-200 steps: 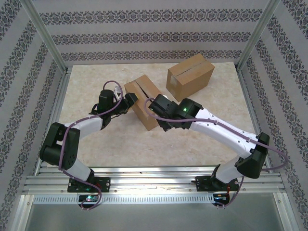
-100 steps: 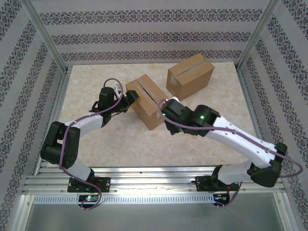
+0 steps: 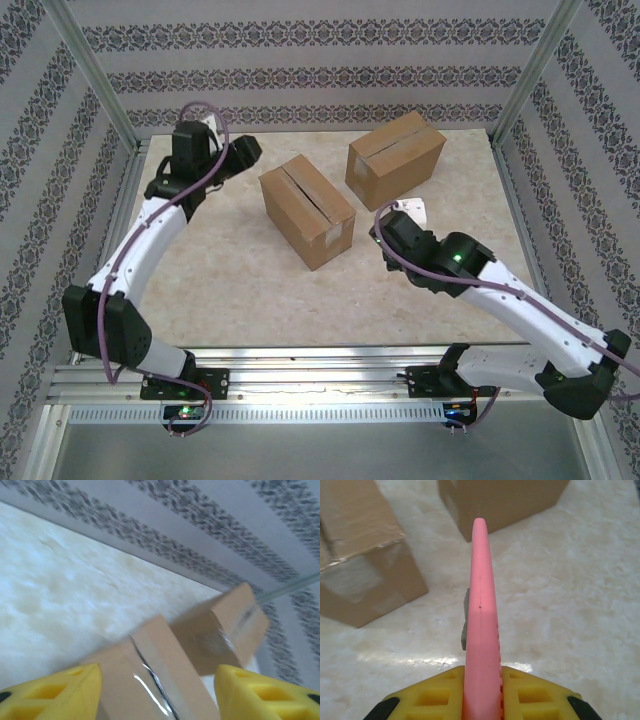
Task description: Unpack the express box
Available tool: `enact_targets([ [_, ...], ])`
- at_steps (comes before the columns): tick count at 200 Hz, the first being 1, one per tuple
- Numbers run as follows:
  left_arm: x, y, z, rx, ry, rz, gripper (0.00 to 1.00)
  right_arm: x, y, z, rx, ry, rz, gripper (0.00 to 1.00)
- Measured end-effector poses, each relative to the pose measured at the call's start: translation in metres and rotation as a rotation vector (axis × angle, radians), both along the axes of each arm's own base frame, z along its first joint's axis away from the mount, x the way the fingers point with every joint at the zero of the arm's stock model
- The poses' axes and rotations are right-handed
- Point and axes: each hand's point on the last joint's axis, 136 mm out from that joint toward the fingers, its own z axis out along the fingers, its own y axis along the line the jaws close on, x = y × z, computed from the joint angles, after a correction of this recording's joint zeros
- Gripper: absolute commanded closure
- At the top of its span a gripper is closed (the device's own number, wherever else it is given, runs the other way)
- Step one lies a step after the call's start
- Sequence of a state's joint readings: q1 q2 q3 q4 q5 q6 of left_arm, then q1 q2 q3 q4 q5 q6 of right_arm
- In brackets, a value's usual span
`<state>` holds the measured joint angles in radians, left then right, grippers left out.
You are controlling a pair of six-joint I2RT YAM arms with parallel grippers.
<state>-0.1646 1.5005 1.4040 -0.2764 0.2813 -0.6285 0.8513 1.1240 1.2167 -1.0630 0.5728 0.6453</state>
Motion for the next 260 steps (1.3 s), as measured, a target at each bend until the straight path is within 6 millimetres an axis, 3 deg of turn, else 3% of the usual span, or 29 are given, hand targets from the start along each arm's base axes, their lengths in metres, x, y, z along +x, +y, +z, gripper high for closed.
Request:
enact_targets([
  [21, 0.033, 0.024, -0.022, 0.064, 0.053, 0.052, 0.46, 0.011, 0.002, -0.023, -0.019, 0.020, -0.054, 1.00],
  [47, 0.070, 0.043, -0.084, 0.105, 0.179, 0.078, 0.47, 0.023, 0.013, -0.050, -0.030, 0.045, -0.103, 1.00],
  [72, 0.091, 0.044, -0.139, 0.116, 0.280, 0.063, 0.47, 0.037, 0.027, -0.070, -0.024, 0.053, -0.144, 1.00],
  [92, 0.093, 0.038, -0.165, 0.105, 0.330, 0.031, 0.46, 0.047, 0.037, -0.086, -0.029, 0.065, -0.166, 1.00],
  [134, 0.090, 0.014, -0.169, 0.084, 0.320, -0.043, 0.46, 0.074, 0.060, -0.101, -0.018, 0.063, -0.193, 1.00],
  [159, 0.074, 0.002, -0.188, 0.079, 0.352, -0.077, 0.46, 0.093, 0.073, -0.100, 0.005, 0.044, -0.202, 1.00],
  [178, 0.058, 0.006, -0.200, 0.076, 0.379, -0.072, 0.46, 0.101, 0.073, -0.103, 0.001, 0.046, -0.213, 1.00],
  [224, 0.022, 0.024, -0.189, 0.104, 0.369, -0.023, 0.43, 0.118, 0.068, -0.108, -0.009, 0.049, -0.235, 1.00],
  [260, 0.016, 0.032, -0.183, 0.137, 0.352, 0.007, 0.36, 0.118, 0.068, -0.109, -0.010, 0.053, -0.231, 1.00],
])
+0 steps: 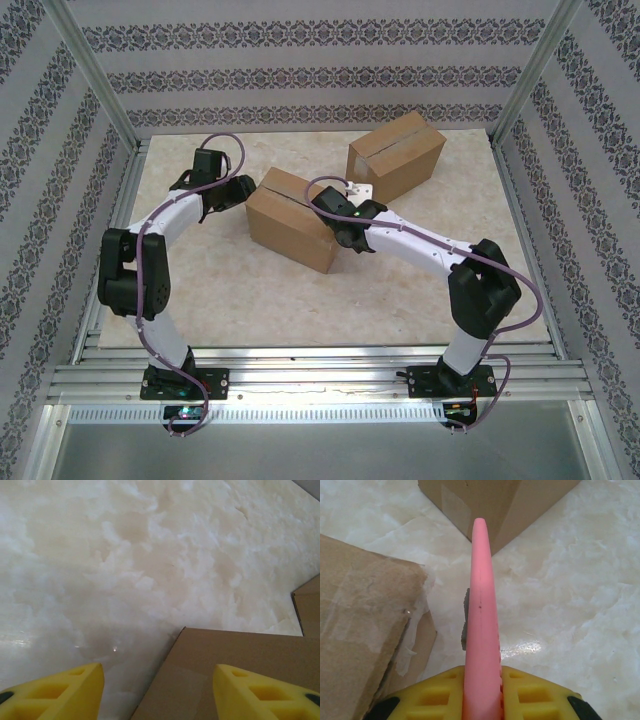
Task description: Unpack the express box
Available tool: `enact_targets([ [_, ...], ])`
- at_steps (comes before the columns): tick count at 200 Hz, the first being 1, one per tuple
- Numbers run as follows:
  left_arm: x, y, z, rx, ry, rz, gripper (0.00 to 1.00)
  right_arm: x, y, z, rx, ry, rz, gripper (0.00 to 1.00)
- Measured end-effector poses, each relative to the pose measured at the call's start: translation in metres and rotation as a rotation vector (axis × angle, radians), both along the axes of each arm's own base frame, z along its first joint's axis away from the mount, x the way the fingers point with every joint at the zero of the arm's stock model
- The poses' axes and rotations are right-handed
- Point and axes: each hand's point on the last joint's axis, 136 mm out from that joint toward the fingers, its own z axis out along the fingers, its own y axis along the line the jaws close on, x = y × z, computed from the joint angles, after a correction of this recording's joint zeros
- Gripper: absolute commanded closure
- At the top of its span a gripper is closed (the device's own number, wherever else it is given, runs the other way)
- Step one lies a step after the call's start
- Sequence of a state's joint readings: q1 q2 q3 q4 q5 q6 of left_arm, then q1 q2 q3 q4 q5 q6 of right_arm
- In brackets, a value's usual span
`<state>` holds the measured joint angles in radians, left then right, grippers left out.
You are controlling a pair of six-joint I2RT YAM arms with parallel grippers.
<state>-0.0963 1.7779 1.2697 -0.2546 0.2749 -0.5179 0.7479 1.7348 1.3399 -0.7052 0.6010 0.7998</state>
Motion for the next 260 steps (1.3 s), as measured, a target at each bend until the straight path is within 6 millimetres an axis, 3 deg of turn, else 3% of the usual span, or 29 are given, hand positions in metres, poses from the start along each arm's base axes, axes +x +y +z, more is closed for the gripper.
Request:
enact_targets([
  [58, -0.001, 0.020, -0.004, 0.131, 0.015, 0.059, 0.15, -0.010, -0.006, 0.005, 0.021, -0.004, 0.010, 1.00],
  [103, 0.010, 0.047, 0.021, 0.259, -0.023, 0.156, 0.13, -0.029, -0.027, 0.031, 0.063, -0.054, 0.006, 1.00],
  [139, 0.007, 0.051, 0.044, 0.268, -0.067, 0.177, 0.13, -0.048, -0.049, 0.050, 0.135, -0.092, 0.040, 1.00],
  [166, -0.007, 0.038, 0.067, 0.197, -0.114, 0.120, 0.15, -0.071, -0.064, 0.063, 0.300, -0.102, 0.091, 1.00],
  [197, -0.025, 0.005, 0.094, 0.075, -0.178, -0.039, 0.15, -0.103, -0.075, 0.081, 0.546, -0.134, 0.157, 1.00],
  [226, -0.037, -0.020, 0.108, 0.015, -0.216, -0.172, 0.13, -0.131, -0.064, 0.090, 0.750, -0.130, 0.253, 1.00],
  [260, -0.043, -0.035, 0.104, -0.007, -0.216, -0.261, 0.13, -0.152, -0.042, 0.090, 0.905, -0.078, 0.349, 1.00],
])
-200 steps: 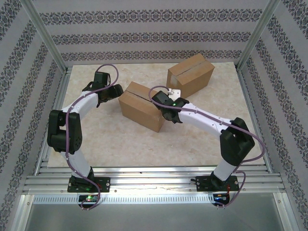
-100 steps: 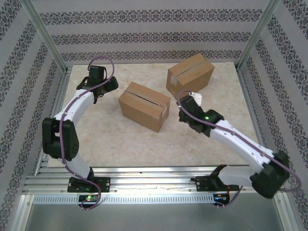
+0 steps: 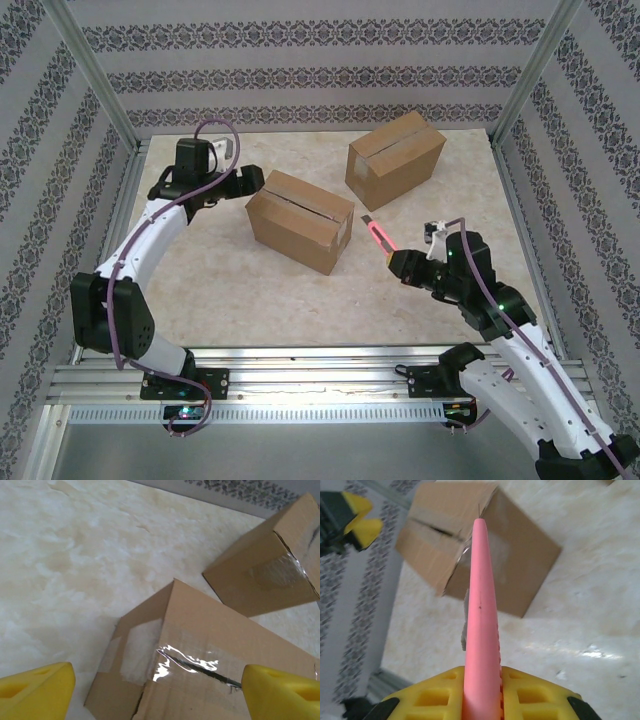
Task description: Unpack the express box
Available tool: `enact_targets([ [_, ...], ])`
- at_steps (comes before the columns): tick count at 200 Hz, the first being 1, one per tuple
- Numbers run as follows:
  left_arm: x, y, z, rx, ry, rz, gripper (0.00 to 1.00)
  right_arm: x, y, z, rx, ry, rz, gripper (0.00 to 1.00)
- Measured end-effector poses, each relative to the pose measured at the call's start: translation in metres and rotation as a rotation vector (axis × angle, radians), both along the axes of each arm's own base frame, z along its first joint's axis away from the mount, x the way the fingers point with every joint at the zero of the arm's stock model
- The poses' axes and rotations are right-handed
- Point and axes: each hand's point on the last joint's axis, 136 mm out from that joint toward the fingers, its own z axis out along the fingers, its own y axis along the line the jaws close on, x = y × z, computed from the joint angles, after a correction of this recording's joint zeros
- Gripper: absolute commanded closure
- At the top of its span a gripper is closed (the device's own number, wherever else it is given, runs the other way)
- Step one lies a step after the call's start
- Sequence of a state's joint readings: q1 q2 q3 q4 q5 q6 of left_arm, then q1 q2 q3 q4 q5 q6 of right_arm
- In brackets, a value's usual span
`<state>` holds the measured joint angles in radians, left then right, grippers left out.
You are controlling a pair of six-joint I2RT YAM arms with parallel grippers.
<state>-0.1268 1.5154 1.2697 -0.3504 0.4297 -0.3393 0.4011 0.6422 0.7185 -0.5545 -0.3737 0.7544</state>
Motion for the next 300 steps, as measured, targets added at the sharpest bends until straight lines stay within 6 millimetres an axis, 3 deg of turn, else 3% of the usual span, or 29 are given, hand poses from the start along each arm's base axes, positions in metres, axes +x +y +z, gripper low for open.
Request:
enact_targets([
  [24, 0.000, -0.012, -0.010, 0.014, 0.012, -0.047, 0.14, -0.004, 0.008, -0.007, 0.062, 0.028, 0.024, 1.00],
  [51, 0.003, -0.021, -0.035, 0.034, 0.061, -0.079, 0.14, -0.001, 0.010, -0.018, 0.113, 0.035, -0.005, 1.00],
  [92, 0.014, -0.026, -0.062, 0.037, 0.105, -0.089, 0.14, 0.008, 0.008, -0.022, 0.077, -0.025, -0.094, 1.00],
  [165, 0.006, -0.056, -0.062, 0.023, 0.099, -0.148, 0.15, 0.027, 0.005, -0.035, -0.020, -0.048, -0.187, 1.00],
  [223, -0.007, -0.050, -0.063, 0.021, 0.103, -0.111, 0.14, 0.032, 0.005, -0.034, -0.019, -0.061, -0.201, 1.00],
  [268, -0.007, -0.044, -0.063, 0.042, 0.099, -0.077, 0.10, 0.040, 0.010, -0.038, -0.022, -0.057, -0.201, 1.00],
  [300, -0.004, -0.040, -0.061, 0.056, 0.089, -0.059, 0.00, 0.044, 0.013, -0.038, -0.019, -0.060, -0.201, 1.00],
])
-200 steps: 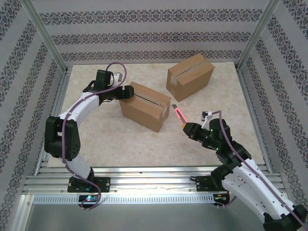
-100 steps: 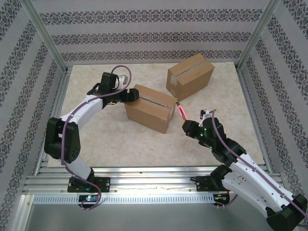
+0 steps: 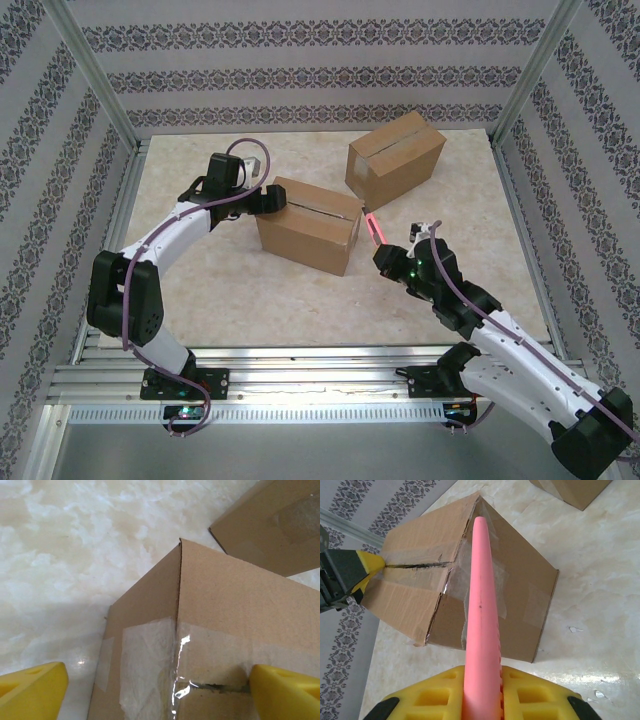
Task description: Unpack the express box
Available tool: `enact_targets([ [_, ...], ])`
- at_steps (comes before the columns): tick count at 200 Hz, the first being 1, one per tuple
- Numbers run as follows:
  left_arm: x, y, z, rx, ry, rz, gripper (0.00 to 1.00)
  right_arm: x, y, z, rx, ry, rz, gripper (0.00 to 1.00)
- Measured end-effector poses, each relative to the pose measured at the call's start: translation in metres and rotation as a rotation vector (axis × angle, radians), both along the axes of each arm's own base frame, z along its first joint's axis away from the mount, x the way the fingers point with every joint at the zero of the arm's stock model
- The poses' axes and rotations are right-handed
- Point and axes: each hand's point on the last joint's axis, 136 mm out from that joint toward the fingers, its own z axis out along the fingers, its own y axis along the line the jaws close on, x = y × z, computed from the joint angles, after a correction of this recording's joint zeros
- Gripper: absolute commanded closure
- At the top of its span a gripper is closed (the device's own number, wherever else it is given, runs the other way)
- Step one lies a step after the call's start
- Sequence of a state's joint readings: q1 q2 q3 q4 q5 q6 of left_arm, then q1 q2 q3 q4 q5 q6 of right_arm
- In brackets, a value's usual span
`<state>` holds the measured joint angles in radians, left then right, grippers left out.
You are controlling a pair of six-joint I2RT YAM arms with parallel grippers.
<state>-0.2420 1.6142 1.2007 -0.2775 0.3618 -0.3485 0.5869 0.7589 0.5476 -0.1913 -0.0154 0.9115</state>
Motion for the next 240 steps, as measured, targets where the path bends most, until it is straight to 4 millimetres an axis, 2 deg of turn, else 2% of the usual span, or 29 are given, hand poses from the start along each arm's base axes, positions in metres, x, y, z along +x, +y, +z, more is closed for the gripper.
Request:
enact_targets([
  [91, 0.002, -0.014, 0.013, -0.066, -0.030, -0.051, 0.00, 0.001, 0.006, 0.001, 0.021, 0.005, 0.017, 1.00],
  [151, 0.007, -0.015, -0.007, -0.059, 0.009, -0.053, 0.00, 0.005, 0.024, -0.002, 0.038, 0.017, 0.043, 1.00],
  [179, 0.015, -0.015, -0.006, -0.050, 0.000, -0.050, 0.00, 0.009, 0.028, -0.001, 0.032, 0.019, 0.037, 1.00],
  [210, 0.022, -0.013, -0.005, -0.043, -0.009, -0.052, 0.01, 0.010, 0.028, 0.000, 0.031, 0.018, 0.027, 1.00],
  [240, 0.023, -0.013, -0.007, -0.035, -0.010, -0.060, 0.02, 0.002, 0.024, 0.005, 0.031, 0.011, 0.029, 1.00],
])
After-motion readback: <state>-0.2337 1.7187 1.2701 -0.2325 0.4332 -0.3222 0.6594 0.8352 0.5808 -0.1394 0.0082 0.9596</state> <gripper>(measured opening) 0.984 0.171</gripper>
